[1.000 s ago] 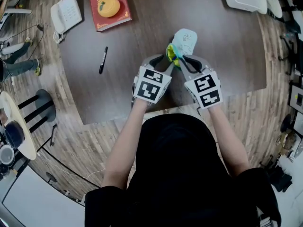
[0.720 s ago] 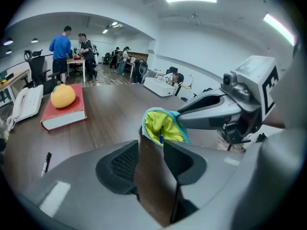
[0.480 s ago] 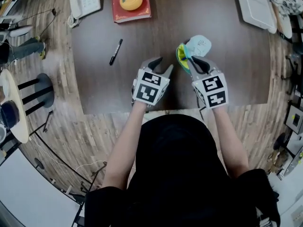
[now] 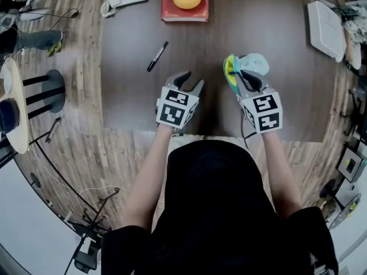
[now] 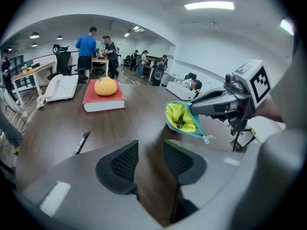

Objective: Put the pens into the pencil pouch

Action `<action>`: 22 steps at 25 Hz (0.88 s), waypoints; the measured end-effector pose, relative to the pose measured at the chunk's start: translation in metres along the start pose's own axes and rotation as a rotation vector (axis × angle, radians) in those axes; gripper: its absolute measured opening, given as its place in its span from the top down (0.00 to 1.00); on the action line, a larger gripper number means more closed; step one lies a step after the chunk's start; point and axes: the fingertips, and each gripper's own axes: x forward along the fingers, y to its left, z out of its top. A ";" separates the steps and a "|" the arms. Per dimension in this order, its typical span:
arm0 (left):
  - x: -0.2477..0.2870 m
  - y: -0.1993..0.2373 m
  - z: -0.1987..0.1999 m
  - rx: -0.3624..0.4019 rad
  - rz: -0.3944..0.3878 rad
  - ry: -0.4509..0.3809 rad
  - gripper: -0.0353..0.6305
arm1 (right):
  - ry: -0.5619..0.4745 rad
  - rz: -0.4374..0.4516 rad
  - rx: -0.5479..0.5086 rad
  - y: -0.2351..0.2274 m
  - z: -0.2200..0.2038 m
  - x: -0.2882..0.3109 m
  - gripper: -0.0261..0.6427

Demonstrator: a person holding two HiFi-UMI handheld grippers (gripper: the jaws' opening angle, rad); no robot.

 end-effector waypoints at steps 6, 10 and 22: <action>-0.016 0.040 -0.021 -0.042 0.058 0.013 0.70 | 0.013 0.003 -0.012 0.006 0.009 0.006 0.90; -0.020 0.065 -0.036 -0.079 0.085 0.020 0.70 | 0.032 -0.003 -0.013 0.007 0.008 0.010 0.90; -0.017 0.128 -0.057 -0.087 0.143 0.046 0.70 | 0.081 -0.024 -0.004 0.013 0.013 0.026 0.90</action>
